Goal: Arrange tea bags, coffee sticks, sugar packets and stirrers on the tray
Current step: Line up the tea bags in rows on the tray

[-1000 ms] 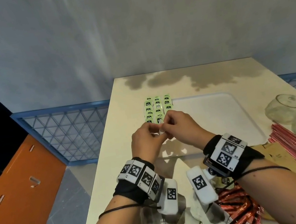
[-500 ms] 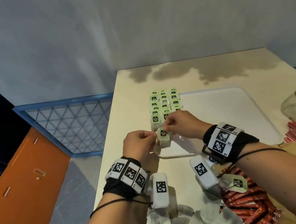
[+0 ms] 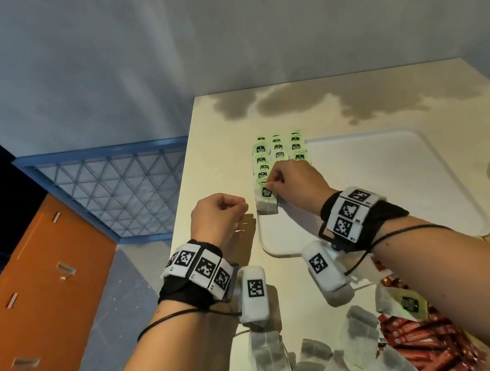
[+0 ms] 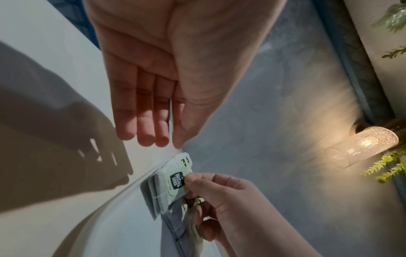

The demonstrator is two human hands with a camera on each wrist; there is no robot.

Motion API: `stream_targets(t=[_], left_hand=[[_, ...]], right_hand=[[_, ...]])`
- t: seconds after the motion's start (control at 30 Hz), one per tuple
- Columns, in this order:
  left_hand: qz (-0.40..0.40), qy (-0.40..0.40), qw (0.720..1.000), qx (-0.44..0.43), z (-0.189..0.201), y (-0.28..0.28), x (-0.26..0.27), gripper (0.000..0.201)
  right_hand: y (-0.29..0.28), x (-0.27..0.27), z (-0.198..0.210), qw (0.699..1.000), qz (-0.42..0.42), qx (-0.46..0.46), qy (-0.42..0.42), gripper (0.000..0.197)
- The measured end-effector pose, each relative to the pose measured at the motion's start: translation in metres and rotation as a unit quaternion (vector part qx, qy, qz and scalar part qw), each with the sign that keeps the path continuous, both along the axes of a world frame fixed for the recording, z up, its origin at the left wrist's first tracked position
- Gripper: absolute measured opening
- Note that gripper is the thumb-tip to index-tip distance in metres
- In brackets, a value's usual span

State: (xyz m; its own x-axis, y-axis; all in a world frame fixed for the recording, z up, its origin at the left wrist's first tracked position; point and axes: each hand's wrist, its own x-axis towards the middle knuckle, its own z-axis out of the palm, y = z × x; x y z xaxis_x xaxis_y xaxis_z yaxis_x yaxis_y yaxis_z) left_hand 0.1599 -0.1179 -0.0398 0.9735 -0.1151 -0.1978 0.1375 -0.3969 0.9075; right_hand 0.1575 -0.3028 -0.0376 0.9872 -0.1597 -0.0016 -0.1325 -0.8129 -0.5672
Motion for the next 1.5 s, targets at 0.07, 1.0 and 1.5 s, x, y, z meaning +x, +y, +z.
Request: stream_targets(t=[0.07, 1.0, 1.5], left_hand=[[-0.025, -0.012, 0.999, 0.018, 0.007, 0.004, -0.004, 0.006], [-0.326, -0.086, 0.901, 0.272, -0.003, 0.034, -0.114, 0.032], [-0.220, 0.003, 0.974, 0.061, -0.001, 0.034, -0.113, 0.035]], right_hand=[[0.000, -0.006, 0.004, 1.000, -0.017, 0.022, -0.010, 0.007], [0.025, -0.158, 0.007, 0.980, 0.097, 0.134, 0.109, 0.015], [0.031, -0.169, 0.020, 0.984, 0.083, 0.145, 0.055, 0.011]])
